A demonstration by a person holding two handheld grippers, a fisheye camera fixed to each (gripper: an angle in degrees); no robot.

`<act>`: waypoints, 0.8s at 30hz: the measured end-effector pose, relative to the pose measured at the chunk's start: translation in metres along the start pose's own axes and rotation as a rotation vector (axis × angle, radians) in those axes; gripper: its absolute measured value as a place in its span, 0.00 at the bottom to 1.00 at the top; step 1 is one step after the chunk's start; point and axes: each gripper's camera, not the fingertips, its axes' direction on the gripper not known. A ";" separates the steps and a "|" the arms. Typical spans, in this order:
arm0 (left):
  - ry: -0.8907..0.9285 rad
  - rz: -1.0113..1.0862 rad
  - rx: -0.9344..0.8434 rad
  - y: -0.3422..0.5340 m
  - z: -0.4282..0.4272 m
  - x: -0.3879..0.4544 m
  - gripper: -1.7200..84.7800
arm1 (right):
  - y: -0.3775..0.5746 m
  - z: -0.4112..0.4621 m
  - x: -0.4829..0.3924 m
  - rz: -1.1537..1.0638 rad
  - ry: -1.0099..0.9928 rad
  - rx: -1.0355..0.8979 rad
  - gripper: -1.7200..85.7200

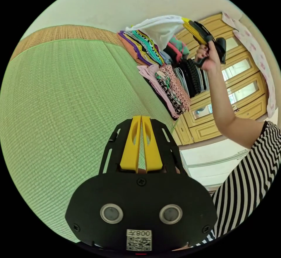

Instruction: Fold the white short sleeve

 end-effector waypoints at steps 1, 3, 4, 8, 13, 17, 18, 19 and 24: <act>0.009 -0.017 0.018 0.005 -0.012 -0.005 0.03 | 0.009 0.004 -0.009 -0.001 -0.024 -0.013 0.03; 0.045 -0.078 0.075 0.028 -0.057 -0.024 0.04 | 0.047 0.018 -0.040 0.024 -0.138 -0.069 0.03; 0.054 -0.095 0.083 0.034 -0.067 -0.028 0.04 | 0.057 0.022 -0.046 0.035 -0.158 -0.086 0.03; 0.169 -0.237 0.148 0.085 -0.122 -0.064 0.08 | 0.117 0.050 -0.085 0.134 -0.215 -0.239 0.03; 0.297 -0.403 0.168 0.149 -0.150 -0.098 0.11 | 0.161 0.055 -0.118 0.200 -0.293 -0.279 0.03; 0.292 -0.498 0.153 0.197 -0.163 -0.119 0.11 | 0.192 0.048 -0.138 0.240 -0.246 -0.308 0.03; 0.285 -0.523 0.138 0.205 -0.163 -0.126 0.12 | 0.200 0.045 -0.140 0.257 -0.221 -0.313 0.03; 0.286 -0.536 0.133 0.208 -0.163 -0.130 0.12 | 0.204 0.043 -0.142 0.268 -0.214 -0.311 0.03; 0.334 -0.561 0.116 0.200 -0.158 -0.151 0.13 | 0.230 0.029 -0.143 0.339 -0.127 -0.285 0.03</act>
